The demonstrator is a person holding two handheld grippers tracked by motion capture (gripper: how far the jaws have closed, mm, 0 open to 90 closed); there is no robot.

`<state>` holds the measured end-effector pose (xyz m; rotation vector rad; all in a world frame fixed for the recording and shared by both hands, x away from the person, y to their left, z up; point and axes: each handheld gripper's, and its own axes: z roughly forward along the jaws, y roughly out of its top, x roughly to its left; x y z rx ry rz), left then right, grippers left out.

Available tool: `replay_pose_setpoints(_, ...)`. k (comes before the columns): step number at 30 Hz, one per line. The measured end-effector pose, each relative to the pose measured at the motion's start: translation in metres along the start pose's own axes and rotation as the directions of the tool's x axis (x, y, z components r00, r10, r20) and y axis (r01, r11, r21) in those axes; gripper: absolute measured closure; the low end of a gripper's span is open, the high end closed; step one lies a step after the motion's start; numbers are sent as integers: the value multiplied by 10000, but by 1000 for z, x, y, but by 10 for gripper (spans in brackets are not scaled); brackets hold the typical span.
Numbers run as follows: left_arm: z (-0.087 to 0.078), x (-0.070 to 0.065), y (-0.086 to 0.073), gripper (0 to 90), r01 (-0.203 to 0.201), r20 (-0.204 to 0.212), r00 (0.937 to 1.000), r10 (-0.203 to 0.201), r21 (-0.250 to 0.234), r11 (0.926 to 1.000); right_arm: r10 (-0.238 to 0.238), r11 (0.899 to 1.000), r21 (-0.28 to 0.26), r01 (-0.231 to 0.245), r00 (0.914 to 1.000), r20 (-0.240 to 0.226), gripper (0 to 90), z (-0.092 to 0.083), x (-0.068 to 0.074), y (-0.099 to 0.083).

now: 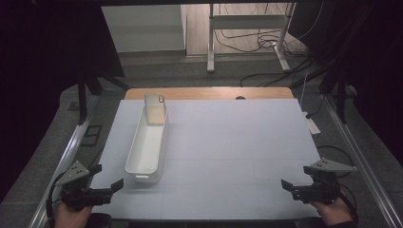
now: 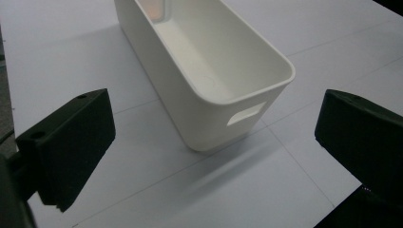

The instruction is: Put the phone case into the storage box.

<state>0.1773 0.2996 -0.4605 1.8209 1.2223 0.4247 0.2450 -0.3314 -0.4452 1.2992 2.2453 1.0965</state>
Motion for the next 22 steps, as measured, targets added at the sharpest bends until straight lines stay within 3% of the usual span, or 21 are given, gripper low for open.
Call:
replay_pose_setpoints(15, -4, 2, -6, 8, 148, -29, 9999, -148, 154, 9998, 5, 10000, 18, -5, 10000, 16, 0, 0, 0, 0)
replay_pose_setpoints(22, -1, 0, -4, 13, -90, -11, 10000, 90, 444, 9990, -40, 10000, 44, 40, 10000, 3, 0, 1, 0, 0)
